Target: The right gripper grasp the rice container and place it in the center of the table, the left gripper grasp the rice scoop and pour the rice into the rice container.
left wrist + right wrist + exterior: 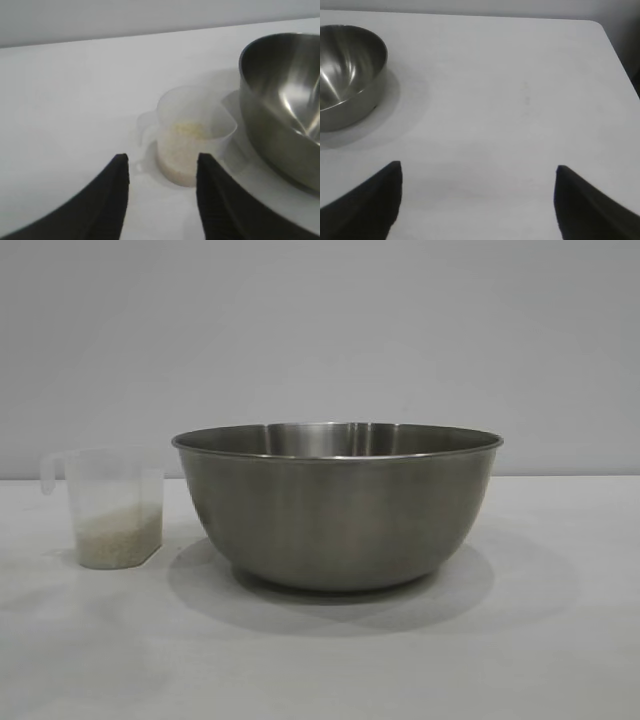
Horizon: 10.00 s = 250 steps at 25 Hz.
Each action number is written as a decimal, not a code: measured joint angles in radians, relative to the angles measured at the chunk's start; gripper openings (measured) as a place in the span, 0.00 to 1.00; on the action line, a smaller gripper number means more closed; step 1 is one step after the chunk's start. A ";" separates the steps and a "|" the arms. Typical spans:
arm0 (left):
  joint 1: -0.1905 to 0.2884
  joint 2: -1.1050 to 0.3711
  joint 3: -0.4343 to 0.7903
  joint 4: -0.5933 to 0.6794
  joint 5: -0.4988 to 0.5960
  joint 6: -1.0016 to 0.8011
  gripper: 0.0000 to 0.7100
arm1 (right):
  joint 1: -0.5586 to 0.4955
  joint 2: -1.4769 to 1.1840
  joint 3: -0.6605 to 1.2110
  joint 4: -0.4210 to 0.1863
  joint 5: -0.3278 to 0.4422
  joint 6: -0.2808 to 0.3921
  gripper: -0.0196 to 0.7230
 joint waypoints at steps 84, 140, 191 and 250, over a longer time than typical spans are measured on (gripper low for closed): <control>0.000 0.192 -0.589 0.306 0.004 0.574 0.00 | 0.000 0.000 0.000 0.000 0.000 0.000 0.82; -0.093 0.207 -0.776 0.844 0.104 1.957 0.00 | 0.000 0.000 0.000 0.000 0.000 0.000 0.82; -0.095 0.207 -0.688 -0.099 0.147 0.335 0.00 | 0.000 0.000 0.000 0.000 0.000 0.000 0.82; -0.095 0.067 -0.079 -0.373 0.009 0.243 0.63 | 0.000 0.000 0.000 0.000 0.000 0.000 0.82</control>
